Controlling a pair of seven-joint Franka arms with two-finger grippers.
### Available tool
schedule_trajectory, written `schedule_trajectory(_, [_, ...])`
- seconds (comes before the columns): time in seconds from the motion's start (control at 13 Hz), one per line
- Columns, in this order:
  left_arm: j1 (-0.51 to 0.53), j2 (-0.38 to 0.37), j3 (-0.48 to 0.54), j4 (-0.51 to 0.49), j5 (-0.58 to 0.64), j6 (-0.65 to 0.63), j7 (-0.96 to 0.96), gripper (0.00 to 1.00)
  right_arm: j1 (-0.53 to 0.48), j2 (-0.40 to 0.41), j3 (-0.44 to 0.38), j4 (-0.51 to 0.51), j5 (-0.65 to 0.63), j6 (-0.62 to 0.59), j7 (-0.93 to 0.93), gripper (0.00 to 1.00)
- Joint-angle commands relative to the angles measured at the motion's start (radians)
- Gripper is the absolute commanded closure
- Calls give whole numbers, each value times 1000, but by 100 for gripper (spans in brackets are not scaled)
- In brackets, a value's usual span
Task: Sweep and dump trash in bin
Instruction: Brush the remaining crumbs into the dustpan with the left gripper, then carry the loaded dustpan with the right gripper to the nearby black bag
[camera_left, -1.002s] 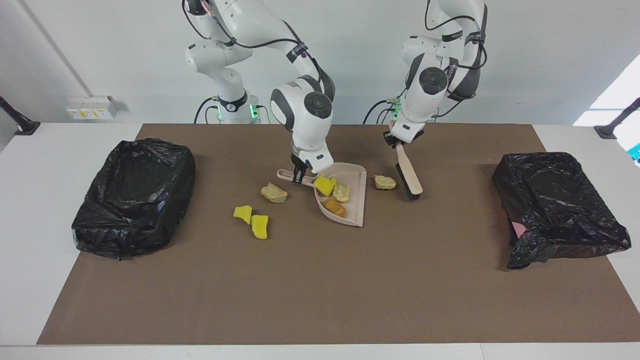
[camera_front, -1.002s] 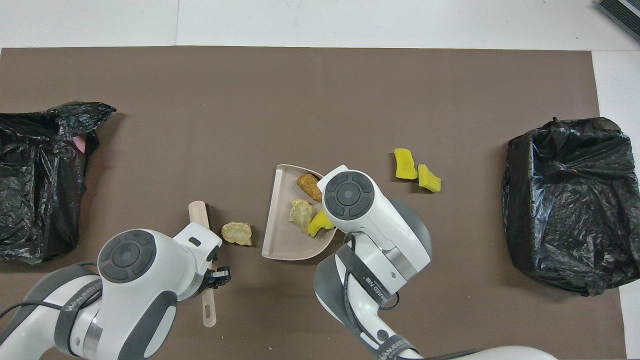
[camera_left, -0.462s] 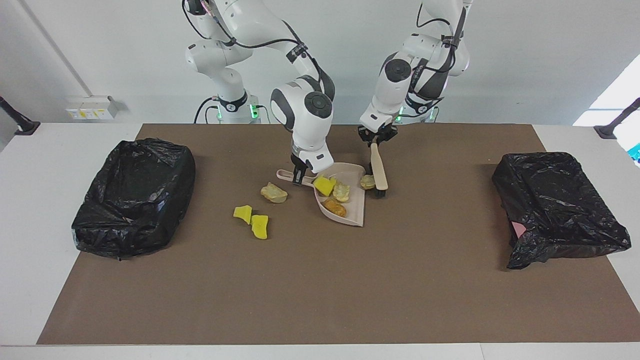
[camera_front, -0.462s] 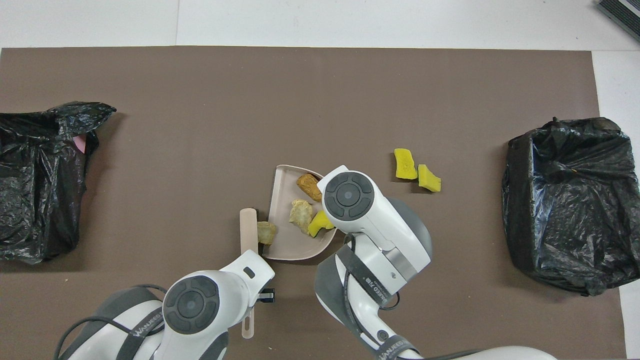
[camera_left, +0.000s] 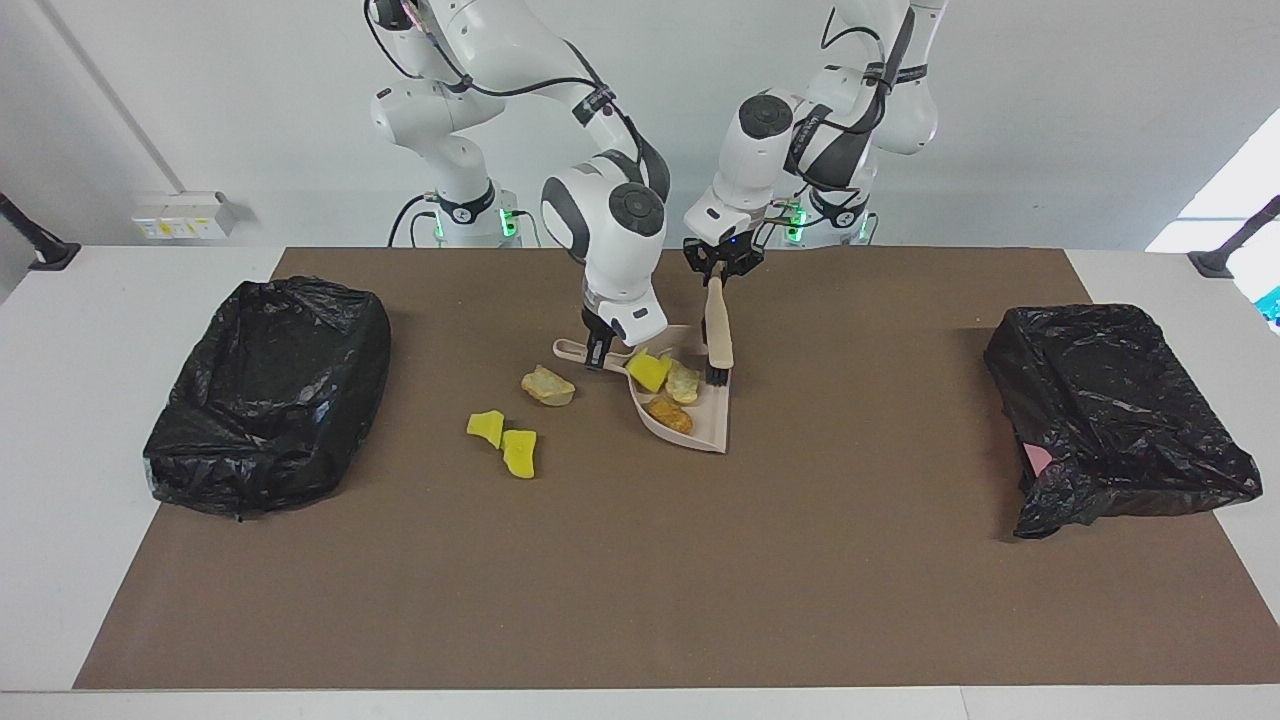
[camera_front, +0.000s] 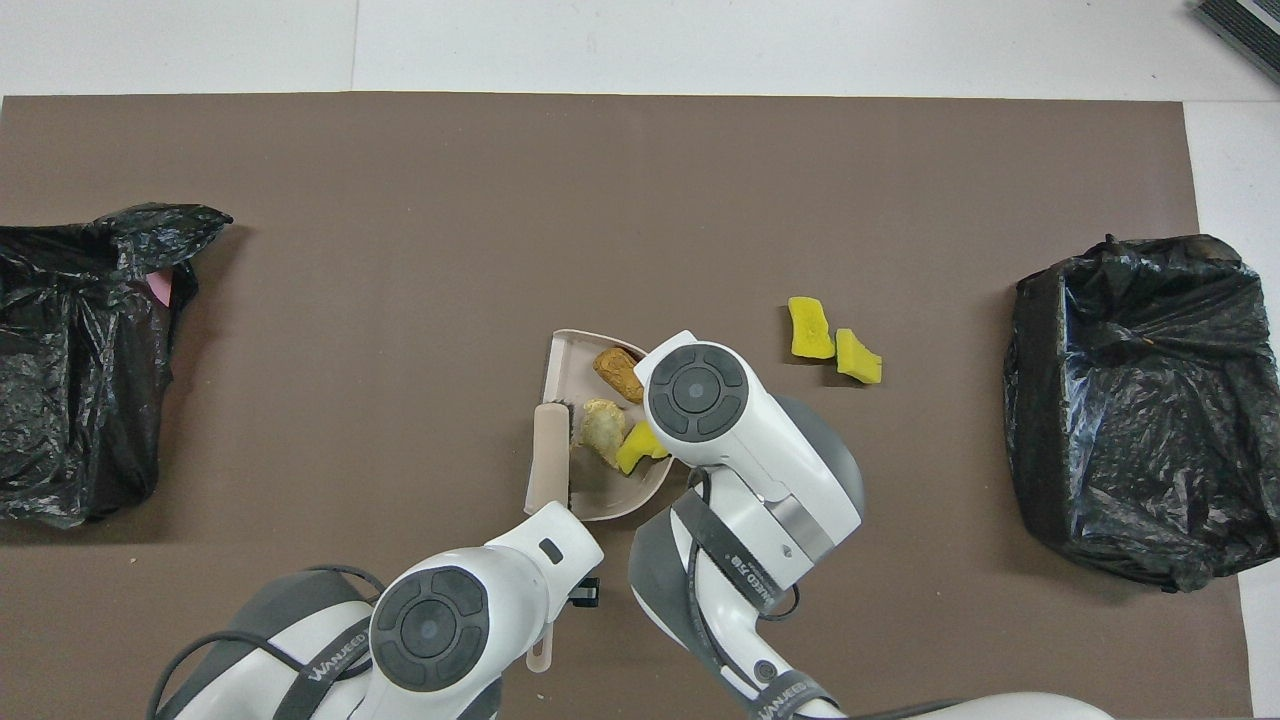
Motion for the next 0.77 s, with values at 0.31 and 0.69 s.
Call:
schedule_trajectory(0.31, [32,-14,21,123,-39,-137,12,100,-4,-10,6,-32,-16,16,3,100])
schedule_trajectory(0.69, [176,-35,25,94,-39,-265,-6,100,-4,-10,6,-21,-15,-3,5,100])
